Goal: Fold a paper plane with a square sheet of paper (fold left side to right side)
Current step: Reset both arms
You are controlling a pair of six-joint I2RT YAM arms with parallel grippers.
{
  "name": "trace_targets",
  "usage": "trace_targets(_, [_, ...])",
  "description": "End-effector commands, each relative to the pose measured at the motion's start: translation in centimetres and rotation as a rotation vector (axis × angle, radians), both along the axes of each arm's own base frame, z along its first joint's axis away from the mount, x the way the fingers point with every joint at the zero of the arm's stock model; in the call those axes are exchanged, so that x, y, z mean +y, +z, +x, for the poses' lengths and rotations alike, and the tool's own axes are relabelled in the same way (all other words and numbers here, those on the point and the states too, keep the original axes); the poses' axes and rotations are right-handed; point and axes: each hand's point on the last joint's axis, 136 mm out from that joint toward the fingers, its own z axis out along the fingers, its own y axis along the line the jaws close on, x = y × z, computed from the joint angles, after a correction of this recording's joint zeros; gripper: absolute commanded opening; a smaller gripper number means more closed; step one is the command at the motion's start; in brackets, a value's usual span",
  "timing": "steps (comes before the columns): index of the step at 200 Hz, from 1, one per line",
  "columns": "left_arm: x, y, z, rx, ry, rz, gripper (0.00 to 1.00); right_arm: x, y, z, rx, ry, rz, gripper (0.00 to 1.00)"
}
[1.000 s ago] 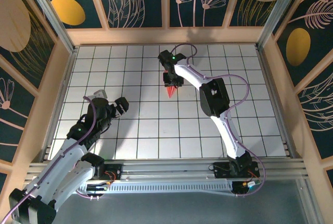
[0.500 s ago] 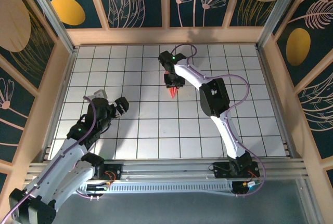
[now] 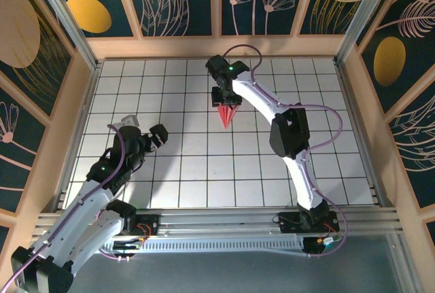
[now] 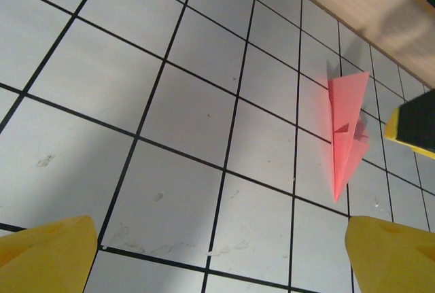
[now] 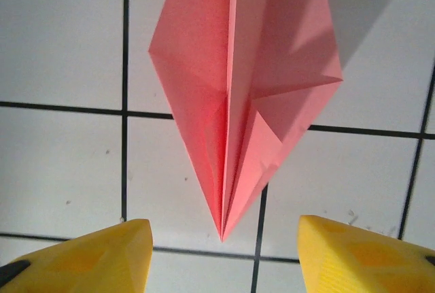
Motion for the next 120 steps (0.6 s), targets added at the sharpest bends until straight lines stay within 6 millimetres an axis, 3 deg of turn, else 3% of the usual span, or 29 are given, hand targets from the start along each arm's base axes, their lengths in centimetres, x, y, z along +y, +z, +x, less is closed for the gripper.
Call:
trace_targets(1, [0.6, 2.7, 1.2, -0.085, 0.042, 0.008, 0.97, -1.5, 3.9, -1.0, -0.079, 0.004, -0.011, 0.61])
trace_targets(38, [2.1, 4.4, 2.1, -0.149, 0.120, 0.074, 0.99, -3.2, 7.5, -2.2, -0.232, 0.000, 0.076, 0.69])
trace_targets(58, [3.5, 5.3, 2.6, -0.188, 0.181, 0.141, 0.99, -5.5, 8.7, -3.3, -0.323, -0.028, 0.133, 0.74])
trace_targets(88, [5.1, 7.0, 3.1, -0.283, 0.228, 0.271, 0.99, -10.2, 9.3, -5.4, -0.438, -0.104, 0.235, 0.84])
trace_targets(94, [5.4, 7.4, 3.2, -0.308, 0.239, 0.296, 0.99, -12.2, 9.5, -5.3, -0.467, -0.148, 0.246, 0.85])
trace_targets(120, [6.8, 8.6, 3.5, -0.399, 0.302, 0.395, 0.99, -17.6, 11.1, -6.7, -0.636, -0.250, 0.281, 0.96])
